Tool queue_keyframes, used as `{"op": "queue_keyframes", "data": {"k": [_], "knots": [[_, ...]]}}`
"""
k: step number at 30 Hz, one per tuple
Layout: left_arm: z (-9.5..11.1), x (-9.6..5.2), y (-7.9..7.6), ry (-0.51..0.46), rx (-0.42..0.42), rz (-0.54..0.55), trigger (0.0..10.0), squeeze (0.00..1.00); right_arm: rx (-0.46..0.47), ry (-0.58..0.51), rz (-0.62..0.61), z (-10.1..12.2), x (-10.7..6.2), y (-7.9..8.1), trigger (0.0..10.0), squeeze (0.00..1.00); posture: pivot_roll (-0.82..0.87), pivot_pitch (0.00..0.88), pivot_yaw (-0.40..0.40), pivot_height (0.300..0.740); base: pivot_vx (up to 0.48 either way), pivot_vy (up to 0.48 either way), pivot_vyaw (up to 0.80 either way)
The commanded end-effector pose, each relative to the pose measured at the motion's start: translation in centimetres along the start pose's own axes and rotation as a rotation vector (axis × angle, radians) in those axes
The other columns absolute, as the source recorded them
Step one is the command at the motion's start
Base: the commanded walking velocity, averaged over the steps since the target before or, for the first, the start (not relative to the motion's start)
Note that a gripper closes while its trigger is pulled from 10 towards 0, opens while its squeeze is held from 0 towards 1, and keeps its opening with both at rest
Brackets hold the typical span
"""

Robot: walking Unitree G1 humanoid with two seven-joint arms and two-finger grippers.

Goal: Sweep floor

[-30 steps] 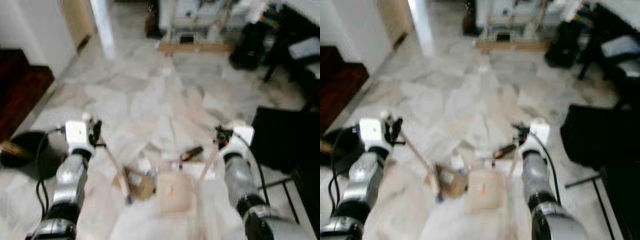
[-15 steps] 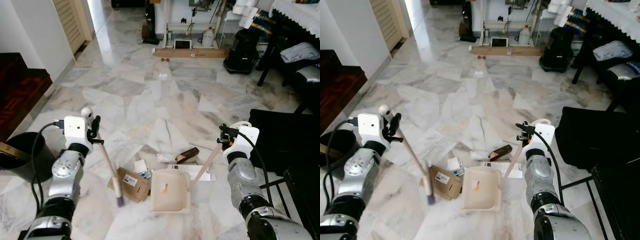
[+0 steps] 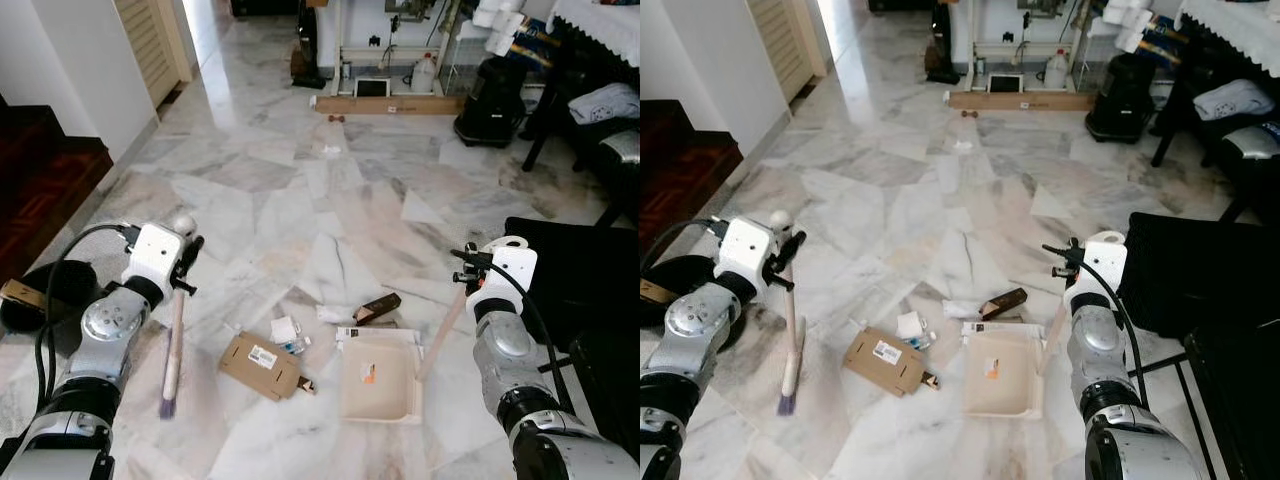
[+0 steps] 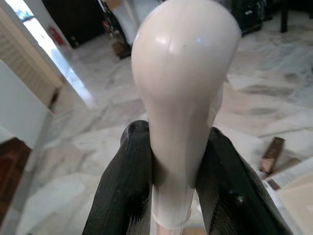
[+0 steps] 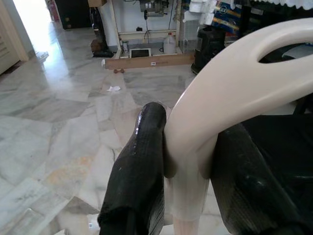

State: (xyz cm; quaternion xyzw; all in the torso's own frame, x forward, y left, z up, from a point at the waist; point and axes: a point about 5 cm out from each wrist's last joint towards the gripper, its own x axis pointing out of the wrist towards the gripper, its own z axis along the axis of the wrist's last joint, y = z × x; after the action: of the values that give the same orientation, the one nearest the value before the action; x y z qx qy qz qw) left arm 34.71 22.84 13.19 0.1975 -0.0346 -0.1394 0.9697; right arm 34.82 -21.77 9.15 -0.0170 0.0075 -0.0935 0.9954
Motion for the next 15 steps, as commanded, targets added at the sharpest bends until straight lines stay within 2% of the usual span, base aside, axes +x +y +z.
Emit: {"op": "queue_keyframes", "data": {"k": [1, 6, 11, 15], "knots": [[0.8, 0.6, -0.5, -0.036, 0.063, -0.052, 10.0, 0.0, -0.033, -0.081, 0.012, 2.1, 0.9, 0.1, 10.0, 0.0, 0.01, 0.106, 0.014, 0.74, 0.0, 0.0, 0.0], [0.9, 0.9, -1.7, -0.055, 0.085, -0.089, 10.0, 0.0, -0.069, -0.092, 0.032, 2.4, 1.0, -0.1, 10.0, 0.0, 0.0, 0.124, -0.006, 0.74, 0.0, 0.0, 0.0], [1.2, 1.2, -1.6, -0.064, 0.103, -0.102, 10.0, 0.0, -0.102, -0.108, 0.035, 2.7, 1.1, 0.1, 10.0, 0.0, -0.01, 0.134, -0.016, 0.74, 0.0, 0.0, 0.0], [1.7, 1.5, -0.9, -0.072, 0.152, -0.093, 10.0, 0.0, -0.131, -0.127, 0.039, 3.1, 1.2, 0.5, 10.0, 0.0, -0.02, 0.146, -0.027, 0.74, 0.0, 0.0, 0.0]]}}
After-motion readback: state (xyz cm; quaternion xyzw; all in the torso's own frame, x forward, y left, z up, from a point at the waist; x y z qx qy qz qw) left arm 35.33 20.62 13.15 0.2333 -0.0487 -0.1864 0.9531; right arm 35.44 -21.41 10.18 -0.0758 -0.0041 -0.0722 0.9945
